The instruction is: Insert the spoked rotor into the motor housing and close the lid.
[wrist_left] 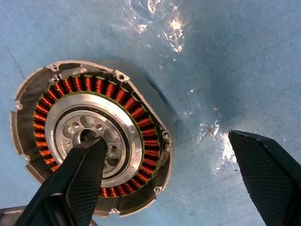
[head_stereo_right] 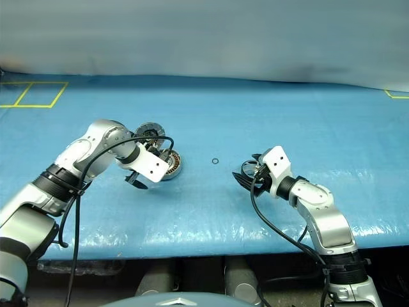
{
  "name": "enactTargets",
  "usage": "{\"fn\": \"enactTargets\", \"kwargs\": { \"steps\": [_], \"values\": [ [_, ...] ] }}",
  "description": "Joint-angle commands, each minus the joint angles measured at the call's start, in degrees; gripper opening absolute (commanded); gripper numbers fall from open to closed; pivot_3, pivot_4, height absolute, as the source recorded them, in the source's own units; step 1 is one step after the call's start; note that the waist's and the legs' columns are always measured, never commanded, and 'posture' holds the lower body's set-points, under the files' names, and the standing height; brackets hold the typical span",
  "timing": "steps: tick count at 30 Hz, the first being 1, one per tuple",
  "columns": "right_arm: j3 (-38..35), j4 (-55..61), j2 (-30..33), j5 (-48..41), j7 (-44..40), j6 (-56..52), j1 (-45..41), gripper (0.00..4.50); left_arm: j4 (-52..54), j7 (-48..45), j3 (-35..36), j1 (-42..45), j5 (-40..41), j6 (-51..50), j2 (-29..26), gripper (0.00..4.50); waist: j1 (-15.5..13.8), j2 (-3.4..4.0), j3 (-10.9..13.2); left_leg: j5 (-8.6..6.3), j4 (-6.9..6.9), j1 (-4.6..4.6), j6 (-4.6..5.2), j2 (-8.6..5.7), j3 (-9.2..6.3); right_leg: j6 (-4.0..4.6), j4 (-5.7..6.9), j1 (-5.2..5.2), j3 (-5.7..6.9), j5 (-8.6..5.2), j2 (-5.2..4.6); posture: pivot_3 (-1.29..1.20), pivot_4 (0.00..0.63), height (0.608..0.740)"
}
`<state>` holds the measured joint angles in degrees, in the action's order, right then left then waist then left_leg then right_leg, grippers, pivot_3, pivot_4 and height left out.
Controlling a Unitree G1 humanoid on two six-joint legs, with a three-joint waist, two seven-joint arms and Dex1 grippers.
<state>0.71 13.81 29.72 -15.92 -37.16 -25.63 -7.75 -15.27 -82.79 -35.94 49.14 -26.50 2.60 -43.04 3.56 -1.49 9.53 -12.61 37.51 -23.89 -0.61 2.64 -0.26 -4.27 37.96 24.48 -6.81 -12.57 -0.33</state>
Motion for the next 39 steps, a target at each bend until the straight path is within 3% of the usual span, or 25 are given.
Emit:
{"fn": "enactTargets", "kwargs": {
  "steps": [1,10,13,17,19,28,39],
  "values": [
    [-0.6,1.4,0.1,-0.1,0.3,0.2,-0.5,4.49,-0.6,-0.5,1.3,0.5,-0.5,-0.1,-0.3,4.5,0.0,0.0,0.0,0.0,0.0,0.0,0.0,0.0,0.0,0.0,0.0,0.0,0.0,0.0,0.0,0.0,0.15,0.74],
    [-0.5,1.1,-0.4,0.2,0.8,0.5,-0.8,4.49,-4.2,-0.1,0.3,0.7,-0.5,3.3,1.5,4.5,0.1,0.01,0.0,0.0,0.03,0.02,0.0,0.0,0.0,-0.01,0.04,-0.01,0.0,0.01,0.01,0.0,0.15,0.74],
    [-0.5,1.2,-0.5,0.2,1.1,0.6,-0.6,4.5,-4.9,-1.3,0.1,0.8,-0.4,3.8,1.6,3.94,0.1,0.01,0.0,0.0,0.02,0.03,0.0,0.0,0.0,-0.01,0.04,-0.02,0.0,0.01,0.01,0.0,0.15,0.74],
    [-0.6,1.3,-0.6,0.2,1.4,0.6,-0.5,4.5,-5.3,-1.4,0.1,0.7,-0.7,4.0,1.5,2.56,0.3,0.01,0.0,0.0,0.02,0.04,0.0,0.0,0.0,-0.01,0.04,-0.02,-0.01,0.01,0.02,0.0,0.15,0.74],
    [-0.6,1.3,-0.7,0.2,1.6,0.6,-0.5,4.5,-5.6,-1.5,0.1,0.8,-0.8,4.1,1.5,2.12,0.3,0.02,0.0,0.0,0.02,0.05,0.0,0.0,0.0,-0.01,0.06,-0.03,-0.01,0.01,0.02,0.0,0.15,0.74],
    [-1.6,1.8,-0.6,-0.1,2.0,0.8,0.7,4.5,-5.5,2.5,0.9,0.5,-1.1,6.3,2.7,2.12,0.1,0.04,0.0,0.0,0.2,0.11,0.01,0.0,-0.01,-0.02,0.14,-0.14,-0.01,0.01,0.02,0.0,0.15,0.74],
    [-5.1,4.3,-1.2,-0.4,4.9,2.6,5.0,4.5,-3.5,2.7,-0.7,2.7,-0.1,14.8,8.6,2.12,-1.3,0.04,0.0,-0.01,0.36,0.01,0.03,-0.05,0.0,-0.14,0.09,-0.18,-0.01,0.09,-0.05,0.0,0.15,0.74]
  ]
}}
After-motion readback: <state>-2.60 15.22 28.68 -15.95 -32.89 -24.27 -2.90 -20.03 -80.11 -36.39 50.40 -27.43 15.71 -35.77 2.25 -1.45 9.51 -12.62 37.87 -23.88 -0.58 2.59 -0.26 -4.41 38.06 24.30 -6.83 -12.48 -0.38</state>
